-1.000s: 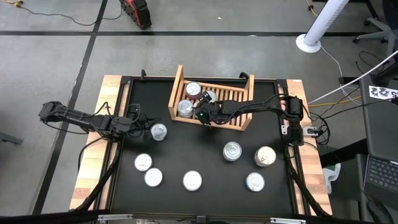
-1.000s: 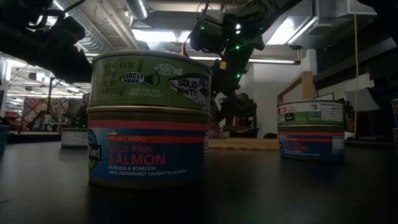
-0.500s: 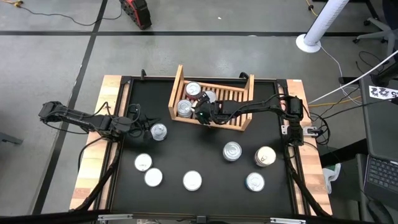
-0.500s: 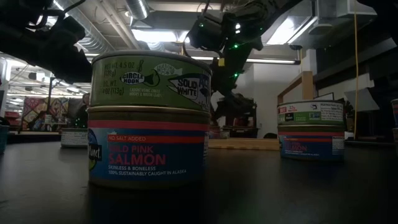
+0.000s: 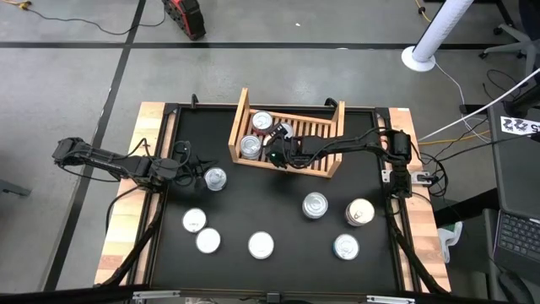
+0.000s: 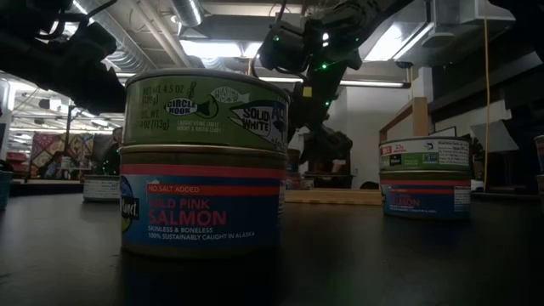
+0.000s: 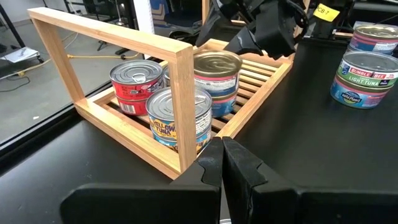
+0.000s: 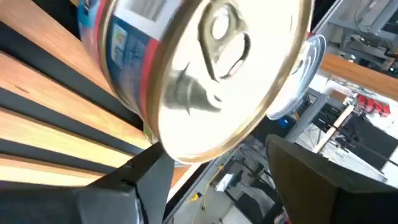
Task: Stack canned seafood by type on shelf
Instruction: Stack the blue tuna can on top of the other blue tuna can on the shelf, then stack the green tuna can on top of the other green tuna can on the shelf
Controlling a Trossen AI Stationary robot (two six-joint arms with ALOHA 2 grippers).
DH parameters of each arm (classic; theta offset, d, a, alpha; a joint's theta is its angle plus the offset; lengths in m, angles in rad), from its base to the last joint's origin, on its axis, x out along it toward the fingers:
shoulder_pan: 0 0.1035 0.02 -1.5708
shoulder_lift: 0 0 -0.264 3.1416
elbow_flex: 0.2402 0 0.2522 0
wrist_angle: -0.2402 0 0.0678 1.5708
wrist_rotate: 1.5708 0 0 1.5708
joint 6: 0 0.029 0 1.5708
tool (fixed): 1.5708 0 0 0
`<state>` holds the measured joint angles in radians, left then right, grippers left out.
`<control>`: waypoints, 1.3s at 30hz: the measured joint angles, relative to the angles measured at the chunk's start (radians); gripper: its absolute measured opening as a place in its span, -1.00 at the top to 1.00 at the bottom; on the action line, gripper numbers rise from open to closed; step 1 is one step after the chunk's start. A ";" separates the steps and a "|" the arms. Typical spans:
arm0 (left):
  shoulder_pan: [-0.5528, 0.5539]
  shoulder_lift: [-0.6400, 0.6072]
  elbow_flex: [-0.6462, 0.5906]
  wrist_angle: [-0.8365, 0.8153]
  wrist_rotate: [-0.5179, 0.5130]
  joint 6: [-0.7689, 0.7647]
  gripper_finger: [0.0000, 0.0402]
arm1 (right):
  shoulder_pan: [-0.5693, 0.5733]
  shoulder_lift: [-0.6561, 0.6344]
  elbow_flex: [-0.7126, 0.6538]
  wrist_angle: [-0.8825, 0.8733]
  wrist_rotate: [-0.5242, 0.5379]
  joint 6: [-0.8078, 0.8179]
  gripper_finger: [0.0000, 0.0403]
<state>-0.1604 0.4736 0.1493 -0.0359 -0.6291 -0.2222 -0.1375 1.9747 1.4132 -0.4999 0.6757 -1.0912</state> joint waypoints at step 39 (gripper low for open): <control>-0.001 0.204 0.030 0.515 0.189 0.050 0.99 | 0.287 -0.370 0.000 -0.637 0.006 0.892 -0.24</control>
<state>-0.1612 0.6774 0.1796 0.4796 -0.4404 -0.1726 0.1493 1.6052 1.4132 -1.1366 0.6816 -0.1991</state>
